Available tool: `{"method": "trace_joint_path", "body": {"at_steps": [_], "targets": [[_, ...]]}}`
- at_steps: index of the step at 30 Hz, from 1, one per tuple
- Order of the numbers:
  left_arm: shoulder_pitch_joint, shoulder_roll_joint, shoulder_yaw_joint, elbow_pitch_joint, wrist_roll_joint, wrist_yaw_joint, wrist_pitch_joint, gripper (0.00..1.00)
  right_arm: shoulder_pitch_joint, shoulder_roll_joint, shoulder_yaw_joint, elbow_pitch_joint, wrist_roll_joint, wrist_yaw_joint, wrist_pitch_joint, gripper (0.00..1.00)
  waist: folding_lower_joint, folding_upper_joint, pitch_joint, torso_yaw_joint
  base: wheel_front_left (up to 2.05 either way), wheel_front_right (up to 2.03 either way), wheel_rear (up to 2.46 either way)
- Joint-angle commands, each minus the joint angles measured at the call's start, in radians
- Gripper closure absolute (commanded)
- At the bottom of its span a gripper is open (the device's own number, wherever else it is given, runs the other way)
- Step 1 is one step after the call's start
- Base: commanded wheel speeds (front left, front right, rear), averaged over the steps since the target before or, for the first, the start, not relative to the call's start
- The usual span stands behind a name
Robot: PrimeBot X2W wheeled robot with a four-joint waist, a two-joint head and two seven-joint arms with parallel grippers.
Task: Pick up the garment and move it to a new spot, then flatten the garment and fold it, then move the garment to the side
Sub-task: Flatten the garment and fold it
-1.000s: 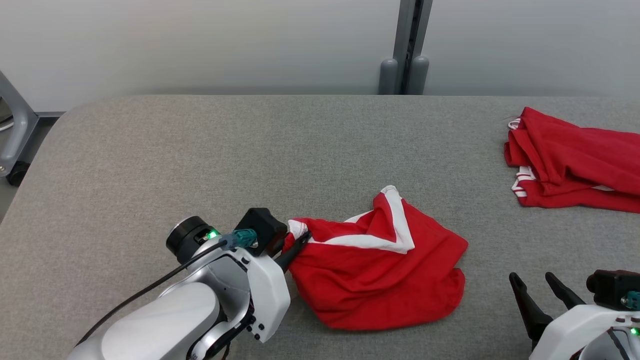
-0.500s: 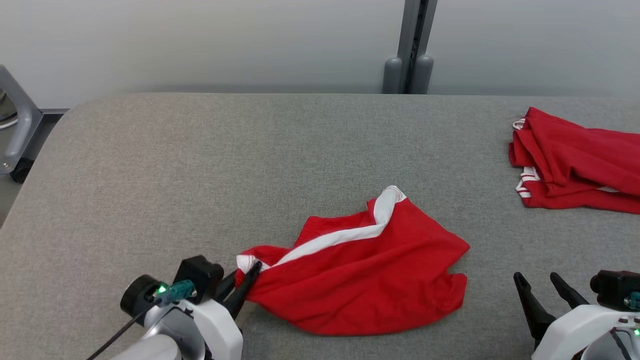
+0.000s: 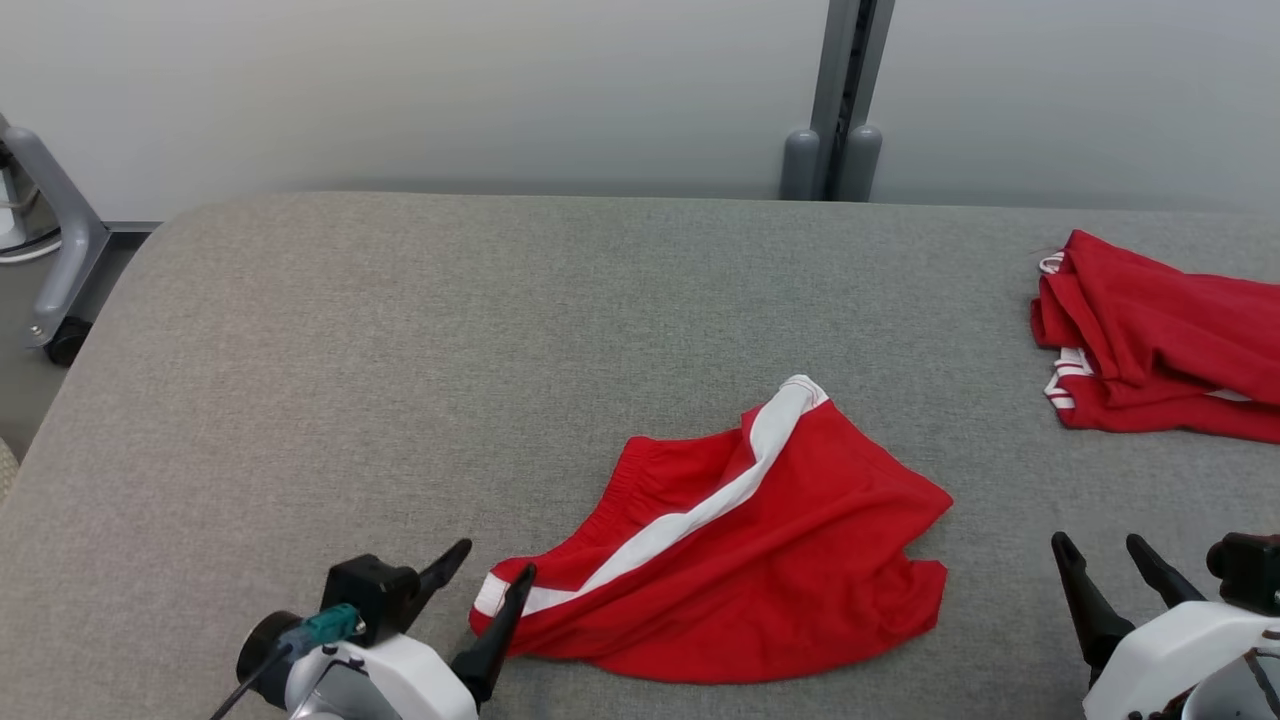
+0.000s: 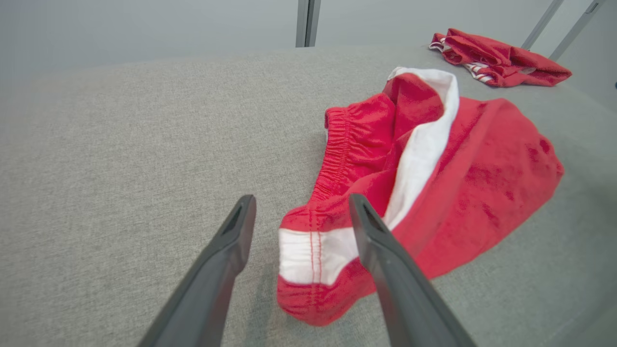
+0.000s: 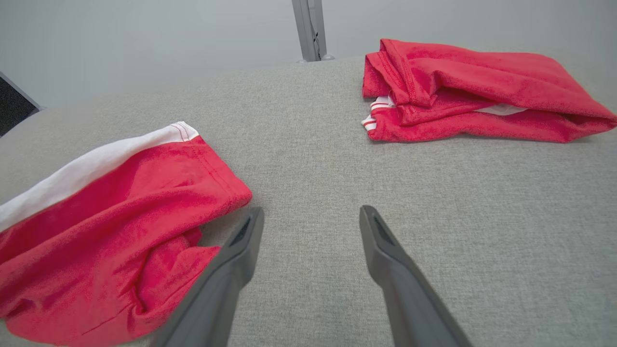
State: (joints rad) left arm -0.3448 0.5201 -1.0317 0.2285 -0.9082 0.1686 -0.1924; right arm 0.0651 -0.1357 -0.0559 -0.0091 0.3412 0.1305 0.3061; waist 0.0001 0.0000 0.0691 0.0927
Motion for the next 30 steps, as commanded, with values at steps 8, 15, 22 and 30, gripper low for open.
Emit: {"method": "trace_joint_path", "body": {"at_steps": [8, 15, 22, 30], "targets": [[-0.026, 0.028, 0.071, -0.077, -0.011, 0.074, -0.027, 0.0, -0.071, 0.014, -0.04, -0.003, -0.006, 0.001, -0.027, 0.0, -0.0001, 0.0, -0.014, 0.06, 0.0, 0.0, 0.0], [-0.011, 0.006, 0.07, -0.108, -0.011, 0.095, -0.033, 0.0, -0.247, -0.018, -0.02, 0.111, 0.041, 0.001, 0.004, 0.0, -0.0001, 0.0, 0.011, 0.127, 0.0, 0.0, 0.0], [-0.036, -0.036, 0.065, -0.088, -0.004, 0.085, -0.039, 0.0, -0.454, -0.041, -0.001, 0.315, 0.192, 0.001, 0.114, 0.0, -0.0001, 0.0, 0.065, 0.223, 0.0, 0.0, 0.0], [-0.042, -0.076, 0.068, -0.043, -0.002, 0.069, -0.052, 0.0, -0.605, -0.061, 0.018, 0.564, 0.249, 0.001, 0.372, 0.0, -0.0001, 0.0, 0.092, 0.293, 0.0, 0.0, 0.0]]}}
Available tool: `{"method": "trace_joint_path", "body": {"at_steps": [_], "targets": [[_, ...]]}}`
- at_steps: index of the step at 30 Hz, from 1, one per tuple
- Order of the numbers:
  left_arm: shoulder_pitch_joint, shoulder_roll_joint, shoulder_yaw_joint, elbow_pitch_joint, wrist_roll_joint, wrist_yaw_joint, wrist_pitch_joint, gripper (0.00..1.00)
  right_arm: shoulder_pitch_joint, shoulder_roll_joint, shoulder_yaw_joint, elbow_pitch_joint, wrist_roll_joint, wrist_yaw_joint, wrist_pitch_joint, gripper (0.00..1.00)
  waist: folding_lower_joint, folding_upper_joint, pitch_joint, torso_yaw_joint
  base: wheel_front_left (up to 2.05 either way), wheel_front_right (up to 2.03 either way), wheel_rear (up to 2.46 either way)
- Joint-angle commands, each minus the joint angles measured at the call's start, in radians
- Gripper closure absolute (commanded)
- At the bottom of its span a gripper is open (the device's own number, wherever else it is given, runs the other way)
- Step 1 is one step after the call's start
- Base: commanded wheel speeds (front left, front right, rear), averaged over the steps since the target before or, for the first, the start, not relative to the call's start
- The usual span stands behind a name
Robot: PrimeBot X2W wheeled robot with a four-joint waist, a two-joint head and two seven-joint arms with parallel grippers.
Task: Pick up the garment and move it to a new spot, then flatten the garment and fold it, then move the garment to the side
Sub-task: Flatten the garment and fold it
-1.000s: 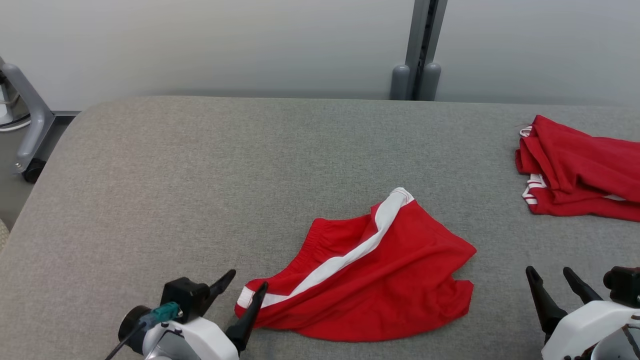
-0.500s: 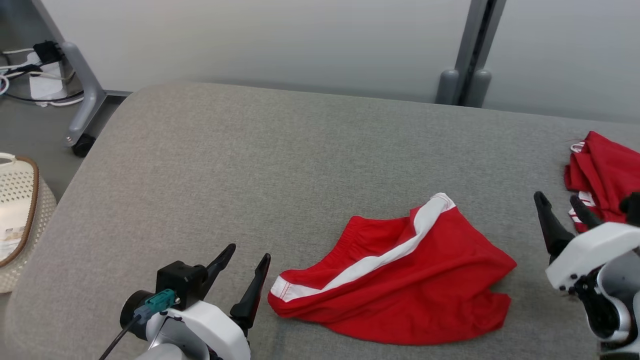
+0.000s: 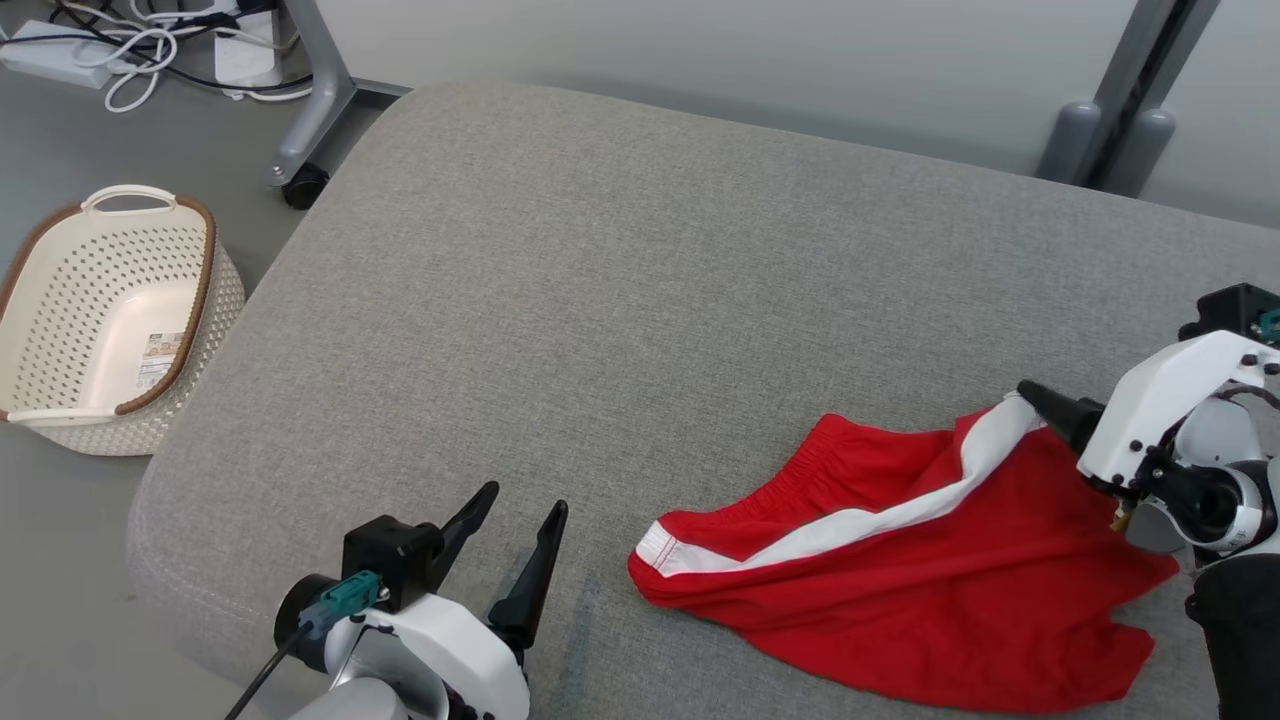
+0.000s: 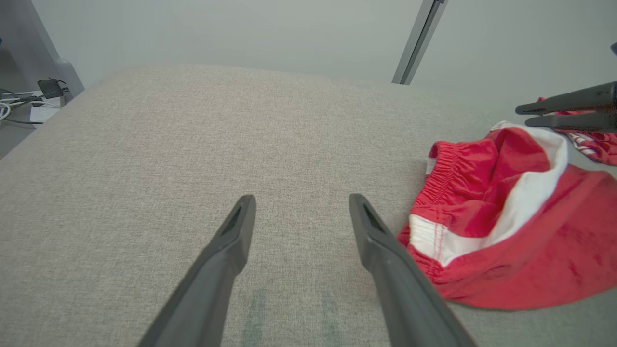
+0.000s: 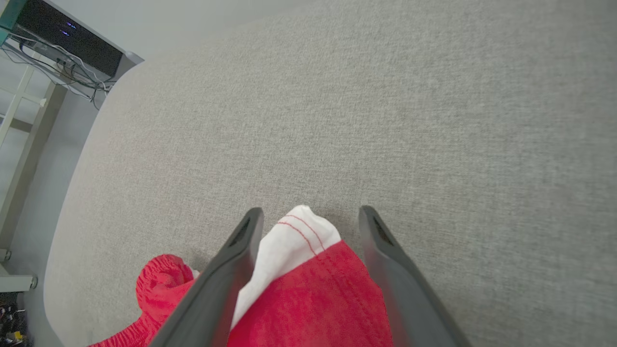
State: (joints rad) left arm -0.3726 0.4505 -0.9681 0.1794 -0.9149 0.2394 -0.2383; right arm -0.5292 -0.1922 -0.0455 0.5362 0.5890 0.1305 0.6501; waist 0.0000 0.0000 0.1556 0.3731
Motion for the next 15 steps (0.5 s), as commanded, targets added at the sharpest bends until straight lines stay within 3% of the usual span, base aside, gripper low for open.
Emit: {"method": "trace_joint_path", "body": {"at_steps": [1, 4, 5, 6, 7, 15], "targets": [[-0.014, -0.008, 0.004, 0.011, 0.005, -0.004, -0.007, 0.0, -0.013, -0.011, 0.013, 0.036, -0.007, 0.001, 0.054, 0.0, 0.0, 0.0, 0.004, 0.016, 0.0, 0.0, 0.0], [-0.013, -0.014, 0.003, 0.022, 0.004, -0.007, -0.008, 0.0, -0.018, -0.015, 0.022, 0.063, -0.009, 0.001, 0.092, 0.0, 0.0, 0.0, -0.002, 0.022, 0.0, 0.0, 0.0], [-0.012, -0.015, 0.003, 0.025, 0.004, -0.008, -0.008, 0.0, -0.015, -0.008, 0.021, 0.067, -0.004, 0.001, 0.098, 0.26, 0.0, 0.0, -0.004, 0.022, 0.0, 0.0, 0.0], [-0.01, -0.015, 0.004, 0.028, 0.002, -0.008, -0.009, 0.0, -0.01, -0.004, 0.023, 0.069, -0.001, 0.001, 0.099, 0.66, 0.0, 0.0, -0.006, 0.022, 0.0, 0.0, 0.0], [-0.008, -0.014, 0.005, 0.03, 0.001, -0.007, -0.01, 0.0, -0.004, -0.002, 0.025, 0.067, 0.002, 0.001, 0.096, 1.0, 0.0, 0.0, -0.009, 0.02, 0.0, 0.0, 0.0], [0.0, 0.003, 0.004, 0.034, 0.002, 0.001, -0.002, 0.0, 0.033, 0.004, 0.05, 0.019, 0.044, 0.001, 0.034, 1.0, 0.0, 0.0, -0.044, -0.021, 0.0, 0.0, 0.0]]}}
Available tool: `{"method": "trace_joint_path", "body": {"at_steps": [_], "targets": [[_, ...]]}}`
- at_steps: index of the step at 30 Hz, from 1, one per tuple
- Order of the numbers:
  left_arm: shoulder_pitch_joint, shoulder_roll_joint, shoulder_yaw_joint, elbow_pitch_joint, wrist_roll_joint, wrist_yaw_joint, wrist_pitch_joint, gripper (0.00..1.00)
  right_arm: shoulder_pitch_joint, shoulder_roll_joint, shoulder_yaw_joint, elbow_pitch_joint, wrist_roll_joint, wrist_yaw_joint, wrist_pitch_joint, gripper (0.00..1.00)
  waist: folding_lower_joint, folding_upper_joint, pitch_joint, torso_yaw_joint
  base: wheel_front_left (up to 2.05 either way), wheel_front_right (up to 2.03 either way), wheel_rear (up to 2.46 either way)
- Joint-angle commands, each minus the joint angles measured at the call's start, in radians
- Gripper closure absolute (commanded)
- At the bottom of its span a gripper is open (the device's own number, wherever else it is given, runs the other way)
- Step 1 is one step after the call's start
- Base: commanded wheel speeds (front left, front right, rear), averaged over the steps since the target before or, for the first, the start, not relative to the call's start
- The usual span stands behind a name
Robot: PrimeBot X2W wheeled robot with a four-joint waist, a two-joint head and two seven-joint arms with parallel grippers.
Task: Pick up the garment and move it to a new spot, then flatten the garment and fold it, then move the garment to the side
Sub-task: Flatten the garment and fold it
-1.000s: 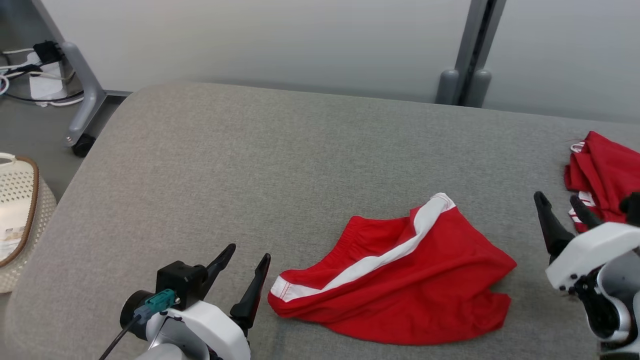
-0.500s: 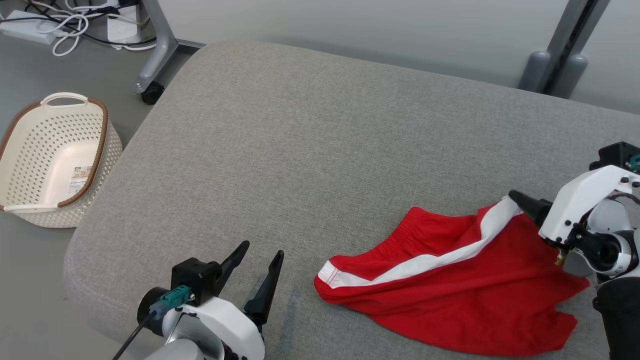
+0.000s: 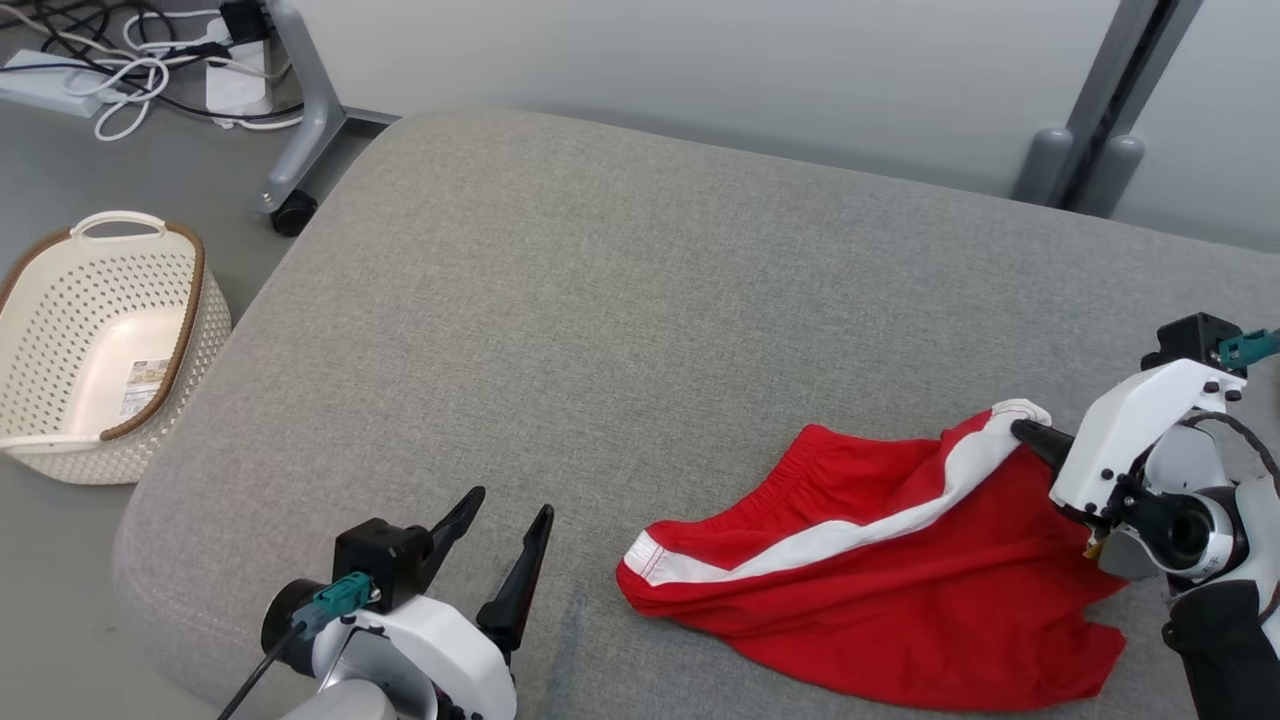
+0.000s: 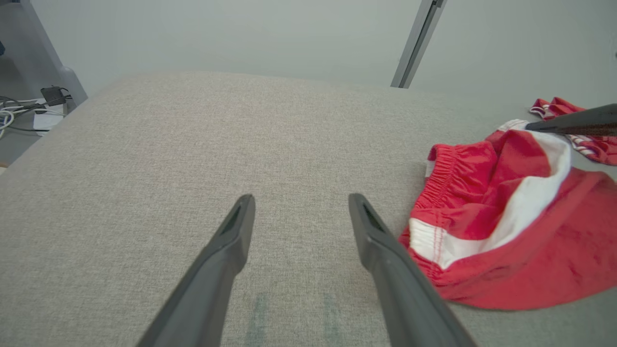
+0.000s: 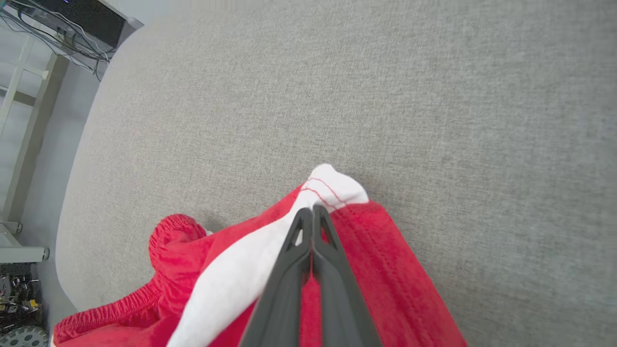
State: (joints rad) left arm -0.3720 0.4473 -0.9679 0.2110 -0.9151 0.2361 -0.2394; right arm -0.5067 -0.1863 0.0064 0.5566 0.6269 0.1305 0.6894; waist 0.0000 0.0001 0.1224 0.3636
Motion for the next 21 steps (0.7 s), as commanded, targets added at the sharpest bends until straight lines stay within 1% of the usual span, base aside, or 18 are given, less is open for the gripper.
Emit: {"method": "trace_joint_path", "body": {"at_steps": [1, 3, 7, 12, 15, 19, 20, 21], "targets": [[0.002, 0.008, 0.002, 0.002, 0.002, 0.003, 0.0, 0.0, 0.021, -0.001, 0.006, -0.017, 0.016, 0.001, -0.022, 1.0, 0.0, -0.0001, -0.02, -0.021, 0.0, 0.0, 0.0], [0.01, 0.013, 0.001, -0.002, 0.0, 0.009, 0.005, 0.0, 0.046, 0.005, 0.02, -0.05, 0.046, 0.001, -0.049, 1.0, 0.0, -0.0001, -0.04, -0.042, 0.0, 0.0, 0.0], [0.019, 0.029, -0.001, -0.017, -0.004, 0.019, 0.014, 0.0, 0.117, -0.004, 0.04, -0.132, 0.089, 0.001, -0.111, 1.0, 0.0, -0.0001, -0.076, -0.087, 0.0, 0.0, 0.0], [0.034, 0.045, -0.002, -0.038, -0.006, 0.033, 0.024, 0.0, 0.222, -0.001, 0.022, -0.255, 0.129, 0.001, -0.158, 1.0, 0.0, -0.0001, -0.097, -0.139, 0.0, 0.0, 0.0], [0.038, 0.054, -0.001, -0.049, -0.009, 0.041, 0.029, 0.0, 0.289, 0.008, -0.002, -0.318, 0.129, 0.001, -0.157, 1.0, 0.0, -0.0001, -0.102, -0.16, 0.0, 0.0, 0.0], [0.046, 0.06, -0.002, -0.06, -0.009, 0.049, 0.032, 0.0, 0.38, 0.045, -0.039, -0.364, 0.098, 0.001, -0.143, 1.0, 0.0, -0.0001, -0.105, -0.18, 0.0, 0.0, 0.0], [0.048, 0.061, -0.003, -0.062, -0.01, 0.05, 0.034, 0.0, 0.395, 0.053, -0.05, -0.368, 0.084, 0.001, -0.145, 0.96, 0.0, -0.0001, -0.105, -0.182, 0.0, 0.0, 0.0], [0.049, 0.061, -0.003, -0.062, -0.011, 0.051, 0.035, 0.0, 0.408, 0.061, -0.057, -0.37, 0.073, 0.001, -0.149, 0.96, 0.0, -0.0001, -0.105, -0.184, 0.0, 0.0, 0.0]]}}
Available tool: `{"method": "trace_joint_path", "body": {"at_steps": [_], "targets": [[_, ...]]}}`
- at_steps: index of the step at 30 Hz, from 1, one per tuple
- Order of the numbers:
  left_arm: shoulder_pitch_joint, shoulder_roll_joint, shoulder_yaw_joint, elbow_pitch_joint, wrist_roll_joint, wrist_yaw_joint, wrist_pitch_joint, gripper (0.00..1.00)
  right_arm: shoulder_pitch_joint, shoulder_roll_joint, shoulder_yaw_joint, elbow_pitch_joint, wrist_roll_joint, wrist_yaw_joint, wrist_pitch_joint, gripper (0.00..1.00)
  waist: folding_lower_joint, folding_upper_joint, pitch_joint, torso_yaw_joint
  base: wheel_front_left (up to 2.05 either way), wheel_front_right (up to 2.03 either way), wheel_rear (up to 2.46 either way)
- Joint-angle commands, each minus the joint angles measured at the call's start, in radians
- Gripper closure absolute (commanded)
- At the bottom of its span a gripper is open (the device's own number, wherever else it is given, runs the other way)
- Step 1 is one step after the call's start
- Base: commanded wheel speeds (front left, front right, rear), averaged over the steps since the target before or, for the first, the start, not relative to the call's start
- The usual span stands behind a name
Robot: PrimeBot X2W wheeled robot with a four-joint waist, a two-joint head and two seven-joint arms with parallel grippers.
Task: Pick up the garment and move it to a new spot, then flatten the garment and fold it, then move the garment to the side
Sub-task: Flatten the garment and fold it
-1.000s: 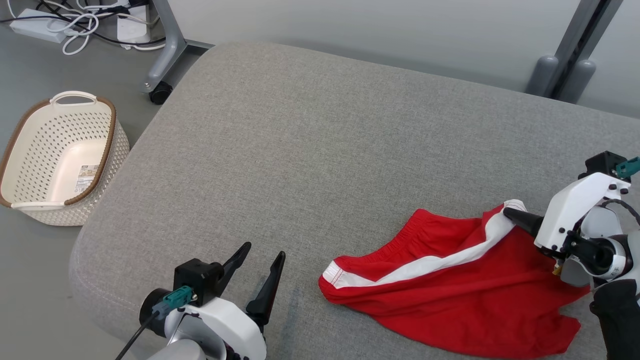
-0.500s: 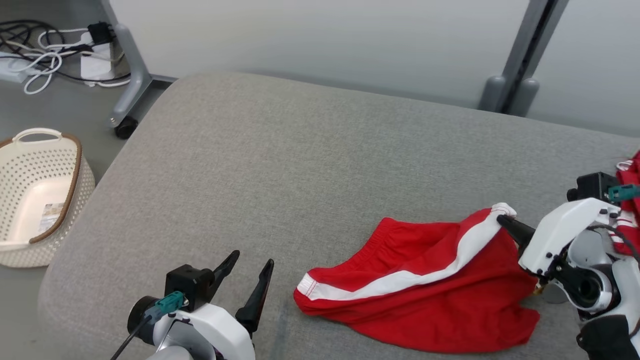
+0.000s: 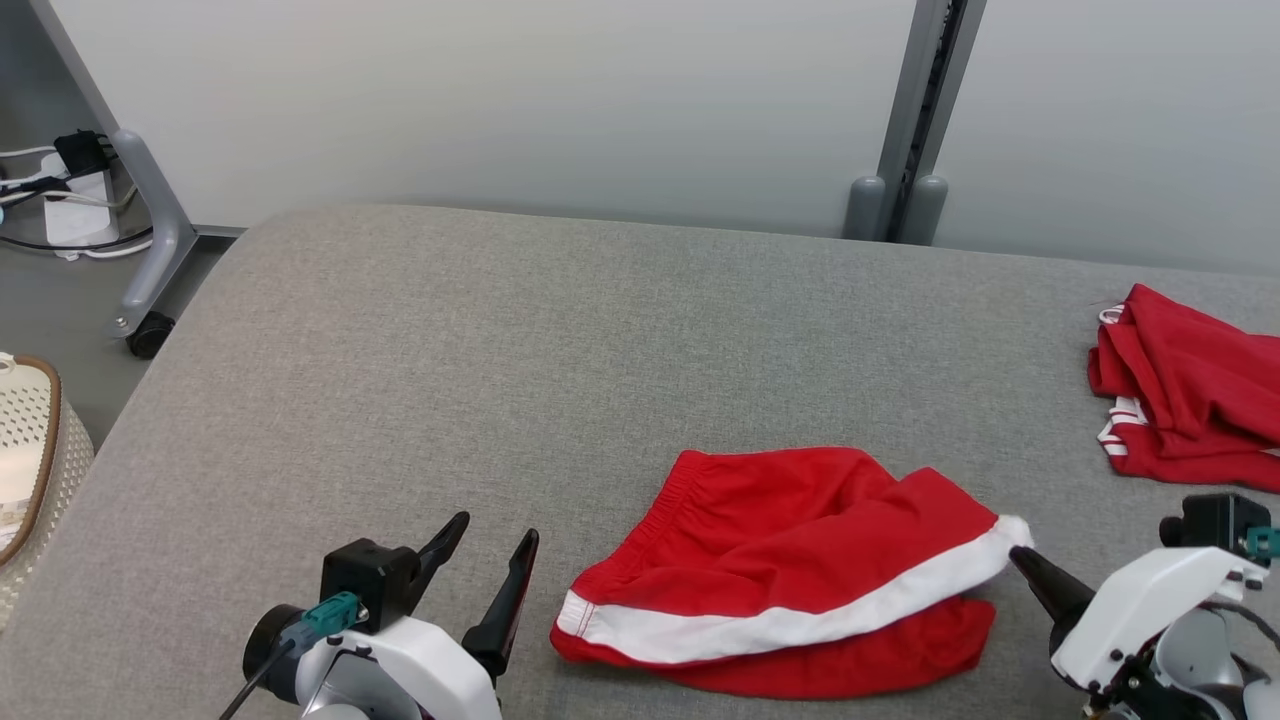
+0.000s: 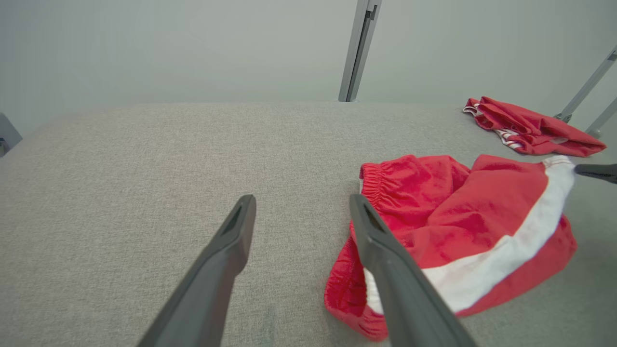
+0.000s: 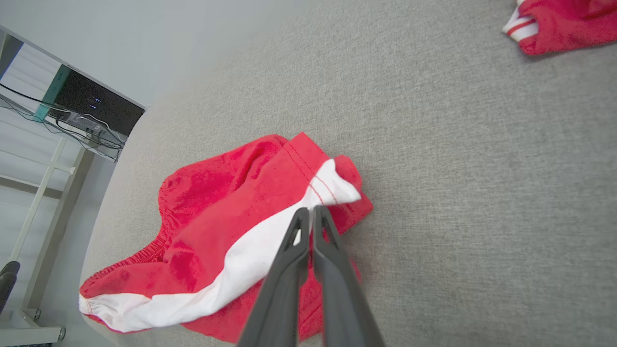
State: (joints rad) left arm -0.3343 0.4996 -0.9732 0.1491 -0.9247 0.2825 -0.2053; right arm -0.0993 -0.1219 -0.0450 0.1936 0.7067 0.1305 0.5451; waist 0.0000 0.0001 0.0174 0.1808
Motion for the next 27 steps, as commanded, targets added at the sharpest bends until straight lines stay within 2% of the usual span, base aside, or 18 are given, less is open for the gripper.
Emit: {"method": "trace_joint_path", "body": {"at_steps": [1, 2, 3, 4, 9, 13, 19, 20, 27], "targets": [[0.01, 0.009, 0.002, -0.001, -0.001, 0.005, 0.001, 0.0, 0.015, 0.009, -0.011, -0.009, -0.017, 0.001, -0.006, 0.96, 0.0, -0.0001, 0.0, -0.003, 0.0, 0.0, 0.0], [0.009, 0.009, 0.002, -0.002, -0.002, 0.006, 0.001, 0.0, 0.029, 0.02, -0.015, -0.01, -0.02, 0.001, -0.007, 0.87, 0.0, -0.0001, 0.0, -0.005, 0.0, 0.0, 0.0], [0.009, 0.01, 0.004, -0.003, -0.003, 0.007, 0.002, 0.0, 0.039, 0.028, -0.023, -0.012, -0.025, 0.001, -0.009, 0.52, 0.0, -0.0001, -0.001, -0.007, 0.0, 0.0, 0.0], [0.01, 0.012, 0.005, -0.004, -0.004, 0.009, 0.002, 0.0, 0.048, 0.033, -0.027, -0.016, -0.032, 0.001, -0.01, 0.0, 0.0, -0.0001, -0.002, -0.01, 0.0, 0.0, 0.0], [0.016, 0.019, 0.018, -0.01, -0.009, 0.018, -0.006, 0.0, 0.072, 0.051, -0.047, -0.059, -0.063, 0.001, -0.024, 0.0, 0.0, -0.0001, -0.008, -0.034, 0.0, 0.0, 0.0], [0.022, 0.025, 0.045, -0.02, -0.013, 0.031, -0.024, 0.0, 0.088, 0.05, -0.066, -0.143, -0.087, 0.001, -0.061, 0.0, 0.0, -0.0001, -0.016, -0.062, 0.0, 0.0, 0.0], [0.045, 0.043, 0.116, -0.047, -0.009, 0.053, -0.051, 0.0, 0.1, 0.031, -0.062, -0.295, -0.136, 0.001, -0.189, 0.0, 0.0, -0.0001, -0.023, -0.102, 0.0, 0.0, 0.0], [0.045, 0.043, 0.116, -0.047, -0.009, 0.053, -0.051, 0.0, 0.1, 0.031, -0.062, -0.295, -0.136, 0.001, -0.189, 0.0, 0.0, -0.0001, -0.023, -0.102, 0.0, 0.0, 0.0], [0.083, 0.065, 0.244, -0.105, 0.025, 0.097, -0.06, 0.0, 0.141, 0.017, -0.052, -0.373, -0.211, 0.001, -0.374, 0.0, 0.0, -0.0001, -0.024, -0.127, 0.0, 0.0, 0.0]]}}
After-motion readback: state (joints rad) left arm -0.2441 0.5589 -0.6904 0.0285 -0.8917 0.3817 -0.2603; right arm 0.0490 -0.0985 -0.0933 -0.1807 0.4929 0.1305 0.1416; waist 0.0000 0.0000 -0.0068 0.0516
